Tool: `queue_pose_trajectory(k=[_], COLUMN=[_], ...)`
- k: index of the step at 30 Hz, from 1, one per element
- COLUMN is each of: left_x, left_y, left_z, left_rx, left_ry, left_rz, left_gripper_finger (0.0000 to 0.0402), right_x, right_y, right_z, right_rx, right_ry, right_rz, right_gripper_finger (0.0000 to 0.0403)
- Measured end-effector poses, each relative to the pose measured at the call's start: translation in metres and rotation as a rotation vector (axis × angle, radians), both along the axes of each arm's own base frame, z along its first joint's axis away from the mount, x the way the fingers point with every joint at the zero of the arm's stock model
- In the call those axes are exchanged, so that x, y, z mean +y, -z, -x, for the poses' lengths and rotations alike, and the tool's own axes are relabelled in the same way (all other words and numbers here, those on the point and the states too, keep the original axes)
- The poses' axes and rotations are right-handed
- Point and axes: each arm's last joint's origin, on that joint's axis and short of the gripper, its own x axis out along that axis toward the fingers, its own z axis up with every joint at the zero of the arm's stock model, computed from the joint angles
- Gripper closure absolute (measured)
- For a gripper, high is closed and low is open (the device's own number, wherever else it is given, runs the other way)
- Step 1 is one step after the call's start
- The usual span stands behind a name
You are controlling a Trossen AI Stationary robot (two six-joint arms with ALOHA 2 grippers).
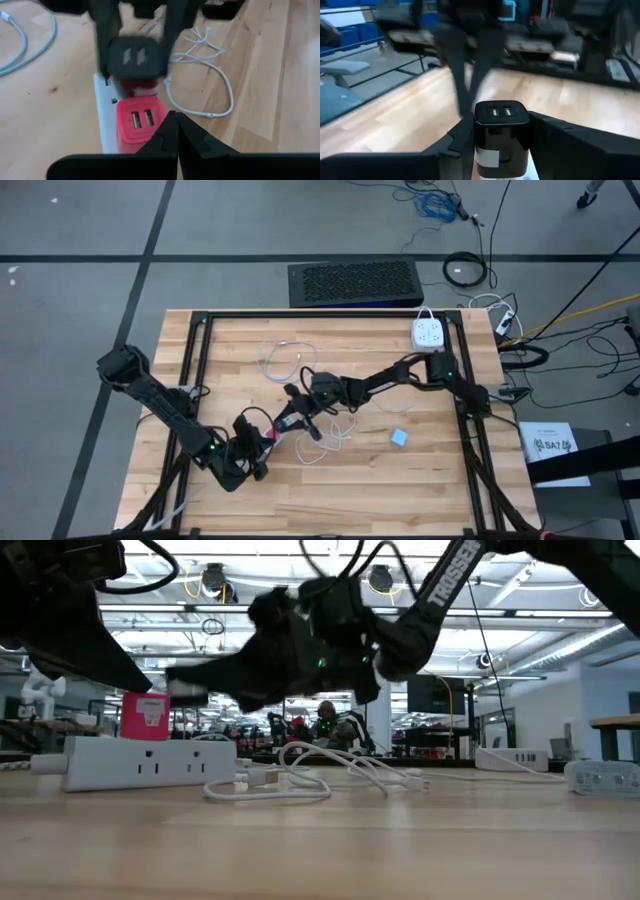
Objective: Insert USB
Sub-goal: Insert the black charger adapter into the bottom white outlet extension
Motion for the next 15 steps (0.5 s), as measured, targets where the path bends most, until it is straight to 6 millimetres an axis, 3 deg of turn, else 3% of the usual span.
queue_pose_trajectory(k=[15], left_x=[0.0], left_y=[0.002], left_z=[0.001], left_rx=[0.022], left_ry=[0.007], left_rz=[0.025], left_gripper_finger=[0.0401], right_x=[-0.015], right_y=[0.004], right_z=[-0.001], right_rx=[-0.017], right_ry=[0.015], right_rz=[-0.002], right_gripper_finger=[0.0286])
